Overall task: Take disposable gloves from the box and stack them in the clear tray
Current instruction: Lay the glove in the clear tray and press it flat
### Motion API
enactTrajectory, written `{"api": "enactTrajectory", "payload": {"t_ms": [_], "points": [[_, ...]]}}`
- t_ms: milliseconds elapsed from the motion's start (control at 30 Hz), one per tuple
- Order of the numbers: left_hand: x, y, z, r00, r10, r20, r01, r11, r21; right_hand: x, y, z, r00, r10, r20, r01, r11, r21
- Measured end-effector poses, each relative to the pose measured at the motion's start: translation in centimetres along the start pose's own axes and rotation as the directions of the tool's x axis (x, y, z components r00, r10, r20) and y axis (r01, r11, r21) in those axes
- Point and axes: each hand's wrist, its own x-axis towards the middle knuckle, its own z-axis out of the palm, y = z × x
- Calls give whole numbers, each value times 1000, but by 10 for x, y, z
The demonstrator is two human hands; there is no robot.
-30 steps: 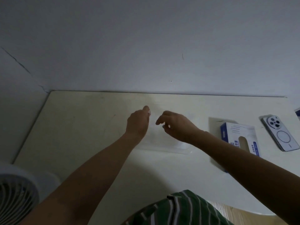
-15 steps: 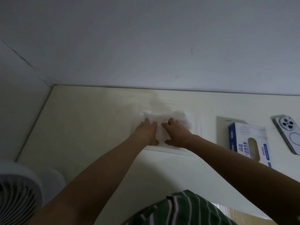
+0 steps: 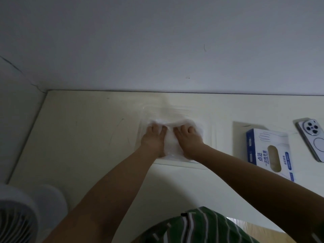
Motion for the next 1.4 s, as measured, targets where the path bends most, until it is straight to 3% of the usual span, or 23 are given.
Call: {"api": "enactTrajectory", "payload": {"t_ms": [167,267,400,533,667,833,1000,1200,1300,1400], "points": [[-9,-3,-12,1000,-10,-30,7,993,-116,-12,1,-13,998,-51,40,50,999,15],[-17,-1,-26,974,-43,-225,0,983,-186,-25,6,-33,993,-109,-45,114,986,123],[-27,27,-56,796,-130,-591,-110,929,-353,-50,35,-61,899,-76,-431,224,926,304],[-30,86,-87,693,-104,-713,-314,847,-429,-82,95,-59,839,169,-518,135,857,498],[-26,154,-96,755,130,-642,-493,759,-426,-122,160,-17,855,363,-369,-118,831,543],[-10,221,-76,851,366,-377,-514,728,-453,-170,208,43,868,485,-108,-402,814,419],[9,265,-50,870,445,-210,-492,764,-417,-175,213,77,894,431,-125,-394,887,241],[21,292,-39,907,399,-132,-420,857,-297,-153,216,88,851,503,-149,-472,858,201],[22,295,-37,914,373,-157,-402,887,-229,-154,221,92,844,481,-236,-409,863,298],[25,295,-37,918,370,-144,-395,885,-248,-158,231,93,819,492,-294,-292,799,525]]}}
